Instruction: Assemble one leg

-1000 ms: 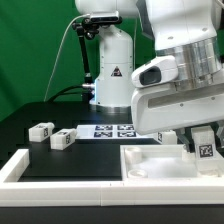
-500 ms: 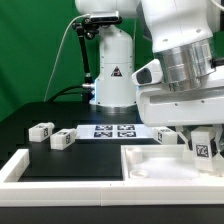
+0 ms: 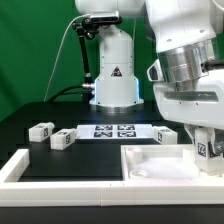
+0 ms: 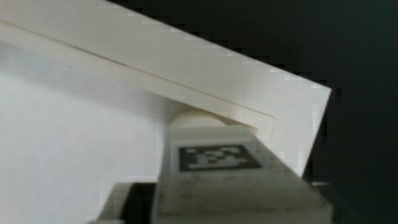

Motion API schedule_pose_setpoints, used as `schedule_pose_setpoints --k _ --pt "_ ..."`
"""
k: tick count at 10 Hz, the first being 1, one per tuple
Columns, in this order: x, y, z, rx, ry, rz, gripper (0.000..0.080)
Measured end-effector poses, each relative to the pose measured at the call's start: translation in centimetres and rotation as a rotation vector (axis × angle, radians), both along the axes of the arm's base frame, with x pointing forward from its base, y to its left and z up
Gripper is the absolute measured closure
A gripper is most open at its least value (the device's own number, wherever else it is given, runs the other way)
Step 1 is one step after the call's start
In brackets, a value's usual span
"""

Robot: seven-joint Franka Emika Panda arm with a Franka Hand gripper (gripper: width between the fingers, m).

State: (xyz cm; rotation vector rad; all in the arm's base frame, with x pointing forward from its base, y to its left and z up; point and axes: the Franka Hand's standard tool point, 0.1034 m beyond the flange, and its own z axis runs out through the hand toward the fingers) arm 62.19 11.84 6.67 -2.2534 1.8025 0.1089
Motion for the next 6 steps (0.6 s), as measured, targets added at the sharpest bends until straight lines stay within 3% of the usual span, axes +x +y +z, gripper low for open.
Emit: schedule_pose_setpoints --k 4,6 --pt "-0.07 0.27 -0.03 0.063 0.08 -0.313 0.0509" --pt "-0.12 0.52 -0.04 0.066 0.081 -0.311 0.0509"
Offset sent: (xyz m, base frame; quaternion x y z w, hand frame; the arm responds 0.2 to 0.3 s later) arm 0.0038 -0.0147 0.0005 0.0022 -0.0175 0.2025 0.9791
